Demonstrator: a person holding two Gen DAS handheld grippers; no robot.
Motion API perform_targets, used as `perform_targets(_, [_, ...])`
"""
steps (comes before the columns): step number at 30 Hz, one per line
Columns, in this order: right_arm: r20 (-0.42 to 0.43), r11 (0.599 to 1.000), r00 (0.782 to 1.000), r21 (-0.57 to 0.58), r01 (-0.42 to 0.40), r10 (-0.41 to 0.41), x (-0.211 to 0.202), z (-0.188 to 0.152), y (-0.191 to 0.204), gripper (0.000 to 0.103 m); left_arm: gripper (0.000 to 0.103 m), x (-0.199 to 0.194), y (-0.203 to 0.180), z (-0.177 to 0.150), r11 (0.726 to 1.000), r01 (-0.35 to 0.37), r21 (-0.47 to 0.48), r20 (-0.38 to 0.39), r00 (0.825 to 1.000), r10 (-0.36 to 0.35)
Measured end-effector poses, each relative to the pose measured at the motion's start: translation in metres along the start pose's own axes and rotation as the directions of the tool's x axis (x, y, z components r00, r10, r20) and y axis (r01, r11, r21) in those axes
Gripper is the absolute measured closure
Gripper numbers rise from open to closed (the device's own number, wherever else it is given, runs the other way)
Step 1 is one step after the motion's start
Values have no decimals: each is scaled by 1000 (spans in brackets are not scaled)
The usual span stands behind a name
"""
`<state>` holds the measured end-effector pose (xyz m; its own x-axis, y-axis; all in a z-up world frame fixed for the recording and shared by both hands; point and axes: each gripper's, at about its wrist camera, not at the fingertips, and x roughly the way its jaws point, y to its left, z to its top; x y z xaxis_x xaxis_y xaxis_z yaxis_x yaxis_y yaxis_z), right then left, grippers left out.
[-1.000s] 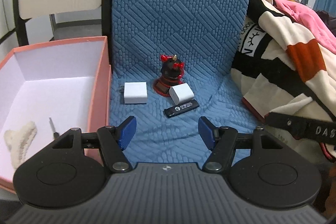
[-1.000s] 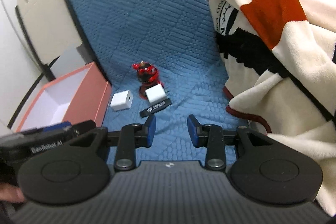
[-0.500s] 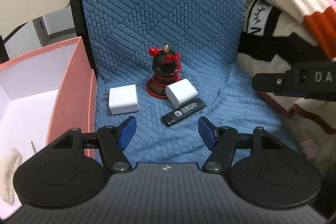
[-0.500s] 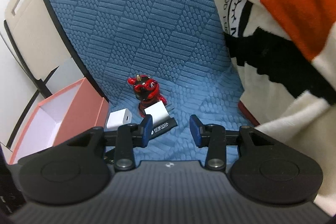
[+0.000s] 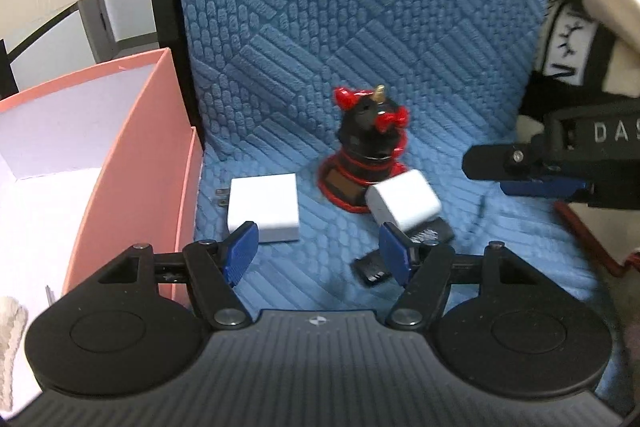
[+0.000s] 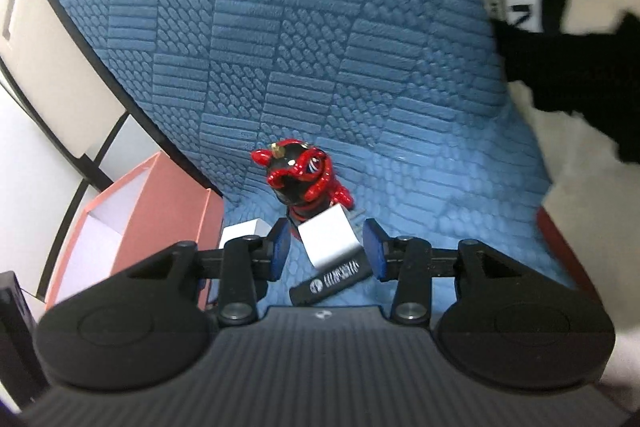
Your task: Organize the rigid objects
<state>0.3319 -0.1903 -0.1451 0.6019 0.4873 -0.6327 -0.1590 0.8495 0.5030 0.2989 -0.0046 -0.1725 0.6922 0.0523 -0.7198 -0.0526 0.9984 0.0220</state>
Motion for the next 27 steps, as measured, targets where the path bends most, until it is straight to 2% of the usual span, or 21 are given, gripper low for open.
perform_targets(3, [-11,999,1000,-20,-25,25,16,9,5,57,31,9,3,2,1000,-14,-14,-8,1000,14])
perform_targets(5, [-16,999,999,-32,-39,38,26,14,9,43,31,15,1,1,1000,-26,-12,-5,1000,26])
perform_targets(9, [-17,998,998,-39,-56,55,41,22,12,35,31,22,-8,-2,996,-76,37,3,997,76])
perform_targets(14, [-29,995,999,-90,-35,33,61,30,22,35,31,33,-9,0,991,-127,40,0,992,127])
perform_targets(18, [-40,991,998,-118,-57,52,74,36,30,35,31,40,-7,0,988,-150,42,-13,989,150])
perform_targets(22, [-35,974,998,-225,34,-43,91,36,40,35,31,44,-4,3,987,-153,47,-11,988,154])
perform_targets(25, [-49,977,998,-211,26,-37,98,38,39,36,31,46,-2,6,986,-161,38,-13,987,162])
perform_targets(27, [-59,978,998,-207,20,-33,103,38,39,41,29,49,-2,7,985,-169,40,-14,985,169])
